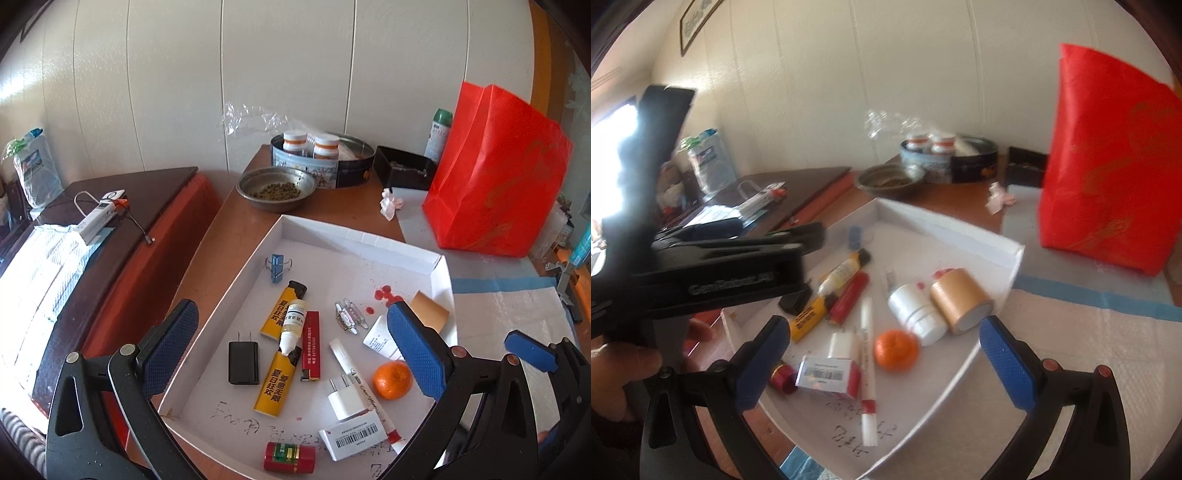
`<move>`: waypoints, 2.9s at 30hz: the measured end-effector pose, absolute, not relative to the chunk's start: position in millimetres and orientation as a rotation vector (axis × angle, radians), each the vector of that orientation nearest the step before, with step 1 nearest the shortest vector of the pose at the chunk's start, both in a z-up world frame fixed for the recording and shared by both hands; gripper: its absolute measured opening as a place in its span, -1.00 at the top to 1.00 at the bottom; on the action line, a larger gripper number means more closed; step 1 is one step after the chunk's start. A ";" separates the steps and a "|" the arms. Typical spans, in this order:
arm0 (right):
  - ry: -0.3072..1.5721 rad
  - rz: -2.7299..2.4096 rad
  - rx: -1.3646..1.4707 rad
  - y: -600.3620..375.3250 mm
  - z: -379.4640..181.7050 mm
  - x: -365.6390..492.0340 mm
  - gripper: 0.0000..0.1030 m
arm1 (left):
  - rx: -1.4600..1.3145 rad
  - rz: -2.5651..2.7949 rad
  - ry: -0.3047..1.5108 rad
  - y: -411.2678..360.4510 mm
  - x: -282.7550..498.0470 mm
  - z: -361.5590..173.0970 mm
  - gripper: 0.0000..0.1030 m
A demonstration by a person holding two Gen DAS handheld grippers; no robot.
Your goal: Organize rigid objects
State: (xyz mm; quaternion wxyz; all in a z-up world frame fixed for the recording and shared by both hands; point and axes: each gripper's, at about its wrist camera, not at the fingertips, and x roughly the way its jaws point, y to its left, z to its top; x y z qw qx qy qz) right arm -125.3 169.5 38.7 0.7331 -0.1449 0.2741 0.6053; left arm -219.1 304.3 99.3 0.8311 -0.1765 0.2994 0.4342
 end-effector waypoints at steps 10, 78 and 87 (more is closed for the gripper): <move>0.582 1.238 -0.247 143.5 53.4 -122.9 -1.00 | -0.358 0.866 0.569 288.7 -232.9 114.9 -1.00; 0.374 1.177 0.055 -114.2 130.3 -105.0 -1.00 | -0.335 1.120 0.573 14.0 -267.2 194.2 -1.00; 0.376 1.189 0.062 -121.6 128.1 -105.9 -1.00 | -0.331 1.115 0.572 2.5 -266.2 194.7 -1.00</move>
